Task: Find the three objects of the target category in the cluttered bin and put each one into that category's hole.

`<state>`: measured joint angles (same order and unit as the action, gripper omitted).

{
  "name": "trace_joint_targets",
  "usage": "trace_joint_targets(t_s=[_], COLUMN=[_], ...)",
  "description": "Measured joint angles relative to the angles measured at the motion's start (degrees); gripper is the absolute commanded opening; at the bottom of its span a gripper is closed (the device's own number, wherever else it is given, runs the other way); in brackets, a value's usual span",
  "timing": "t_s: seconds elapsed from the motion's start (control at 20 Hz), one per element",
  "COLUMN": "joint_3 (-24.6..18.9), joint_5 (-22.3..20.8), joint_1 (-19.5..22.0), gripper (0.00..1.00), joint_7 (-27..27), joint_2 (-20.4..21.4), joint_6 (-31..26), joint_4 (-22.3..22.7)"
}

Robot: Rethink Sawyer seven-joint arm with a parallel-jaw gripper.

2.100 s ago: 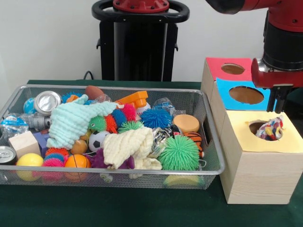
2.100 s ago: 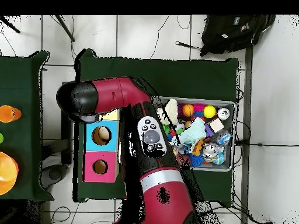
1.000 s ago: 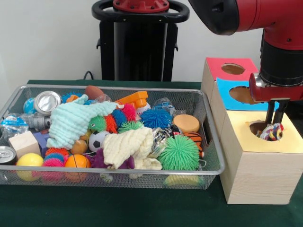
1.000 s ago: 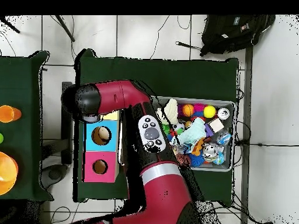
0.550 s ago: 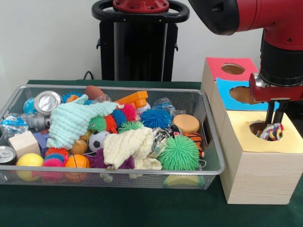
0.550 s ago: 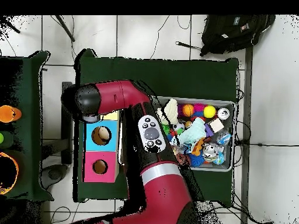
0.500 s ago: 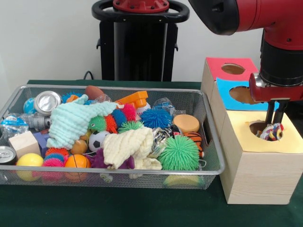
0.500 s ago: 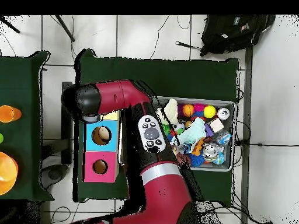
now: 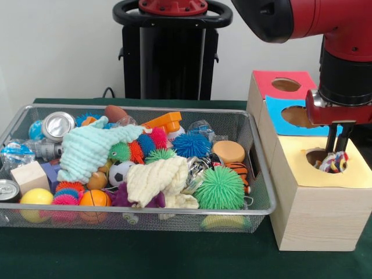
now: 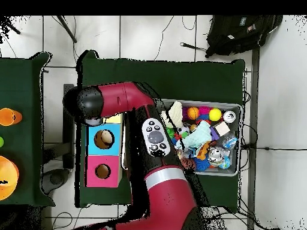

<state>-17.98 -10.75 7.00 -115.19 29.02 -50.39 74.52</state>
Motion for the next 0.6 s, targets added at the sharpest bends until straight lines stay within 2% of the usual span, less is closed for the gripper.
trace_joint_targets(t_s=[0.6], joint_3=[0.03], joint_5=[-0.03], joint_1=[0.00], gripper=[0.00], joint_7=[0.00], joint_2=[-0.02], joint_6=[-1.51], joint_4=[-2.93])
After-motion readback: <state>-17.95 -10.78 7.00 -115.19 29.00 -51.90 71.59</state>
